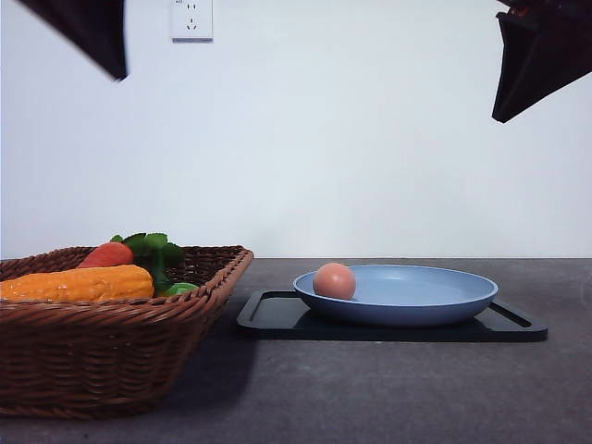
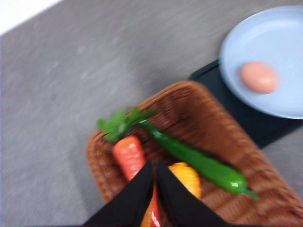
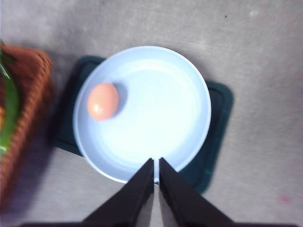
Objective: Transfer egg from basket to plate and serve
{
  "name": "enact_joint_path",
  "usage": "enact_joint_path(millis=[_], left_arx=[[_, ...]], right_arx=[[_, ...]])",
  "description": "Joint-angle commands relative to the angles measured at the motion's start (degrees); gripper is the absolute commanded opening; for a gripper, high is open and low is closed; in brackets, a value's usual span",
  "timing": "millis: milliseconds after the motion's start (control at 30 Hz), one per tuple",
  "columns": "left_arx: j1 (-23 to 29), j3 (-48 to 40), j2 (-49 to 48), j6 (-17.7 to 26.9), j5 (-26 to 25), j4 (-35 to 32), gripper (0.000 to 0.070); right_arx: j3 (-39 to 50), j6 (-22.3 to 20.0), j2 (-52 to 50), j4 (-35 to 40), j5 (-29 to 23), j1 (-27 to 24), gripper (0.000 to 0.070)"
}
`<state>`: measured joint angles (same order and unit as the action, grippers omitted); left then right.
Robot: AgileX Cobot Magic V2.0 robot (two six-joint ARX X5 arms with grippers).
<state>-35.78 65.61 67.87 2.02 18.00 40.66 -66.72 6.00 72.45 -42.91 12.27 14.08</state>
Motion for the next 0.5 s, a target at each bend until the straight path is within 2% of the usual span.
enact_joint_path(millis=[0,100,167,300,467], left_arx=[[1.6,-0.4,0.1,-0.2,-1.7,-1.1,0.0000],[4.9,-4.1,-1.9,-1.9,-4.1,-4.4,0.0000],[6.2,-7.8,-4.3,-2.8,-4.3,-7.7,0.0000],[6.9,-17.5,-10.8,-6.0,-4.3,-15.8,0.0000],[6.7,-31.1,-20.7,-10.8,-4.3,-26.0,0.0000]], right_arx=[[3.1,-0.7,-2.2,2.5,-4.2,2.8,0.0000],[10.9,-0.7,-7.8,8.5,-10.5,6.5,0.0000],[16.7,-0.7,-11.4,13.3,-12.8,8.3,0.0000],[28.7,-0.7,-18.3,23.6,-15.4,10.4,0.0000],[42.7,0.2,-25.8,40.4,-15.6,11.2,0.0000]])
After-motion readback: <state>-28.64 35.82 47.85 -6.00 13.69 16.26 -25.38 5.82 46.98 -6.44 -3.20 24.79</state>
